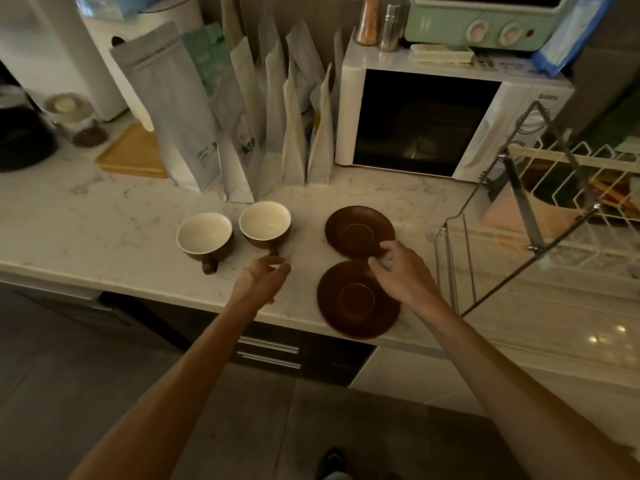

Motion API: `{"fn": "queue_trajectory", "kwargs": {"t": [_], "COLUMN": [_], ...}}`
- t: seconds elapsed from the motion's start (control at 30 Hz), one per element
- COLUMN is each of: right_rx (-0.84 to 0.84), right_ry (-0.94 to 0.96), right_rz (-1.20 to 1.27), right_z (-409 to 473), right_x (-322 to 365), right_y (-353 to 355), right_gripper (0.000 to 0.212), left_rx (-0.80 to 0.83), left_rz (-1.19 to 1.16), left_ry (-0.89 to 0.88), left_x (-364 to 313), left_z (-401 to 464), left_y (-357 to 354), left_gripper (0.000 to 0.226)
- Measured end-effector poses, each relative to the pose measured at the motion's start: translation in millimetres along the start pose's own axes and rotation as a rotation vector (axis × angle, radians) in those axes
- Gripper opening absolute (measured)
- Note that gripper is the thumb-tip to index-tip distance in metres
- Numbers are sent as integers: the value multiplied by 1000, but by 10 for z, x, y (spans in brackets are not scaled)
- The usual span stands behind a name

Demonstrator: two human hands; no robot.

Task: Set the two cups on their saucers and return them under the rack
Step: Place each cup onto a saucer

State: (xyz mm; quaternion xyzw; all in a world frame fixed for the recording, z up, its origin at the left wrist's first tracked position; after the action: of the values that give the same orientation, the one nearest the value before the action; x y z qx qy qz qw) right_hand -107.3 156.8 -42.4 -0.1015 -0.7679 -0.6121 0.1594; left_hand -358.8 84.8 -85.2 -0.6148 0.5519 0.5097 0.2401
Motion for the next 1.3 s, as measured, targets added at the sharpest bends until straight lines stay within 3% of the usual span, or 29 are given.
{"fn": "queue_trajectory", "kwargs": {"t": [0.3, 0.5, 0.8, 1.3], "right_rx": [98, 201, 280, 248], "right_ry": [152, 160, 112, 119], "right_rz": [242, 270, 265, 215], "right_z": [402, 630, 876, 1057], "right_x": [882, 1272, 1449, 1600], "right_y": [-9, -221, -598, -861], "right_gripper": [47, 49, 49, 43], "left_rx": [-186, -177, -207, -317], "left_rz": [-295, -369, -414, -461], "left_ry": [55, 104, 172, 49], "left_x": [-105, -97, 68, 153], "left_z": [177, 350, 599, 767], "left_y": [514, 477, 420, 354], "left_gripper": [44, 40, 50, 46]}}
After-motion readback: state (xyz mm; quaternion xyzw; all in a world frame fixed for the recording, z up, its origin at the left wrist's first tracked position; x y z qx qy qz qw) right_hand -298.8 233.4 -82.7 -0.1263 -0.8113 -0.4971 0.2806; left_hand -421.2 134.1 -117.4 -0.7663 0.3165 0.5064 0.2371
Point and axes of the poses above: each hand's wrist, its own z-axis towards the middle knuckle, its own y-axis out of the back of the hand, x = y × z, the point moved 7 cm from there along z, towards the middle knuckle, and after that the axes turned 12 degrees about -z, right-handed, at the moved point
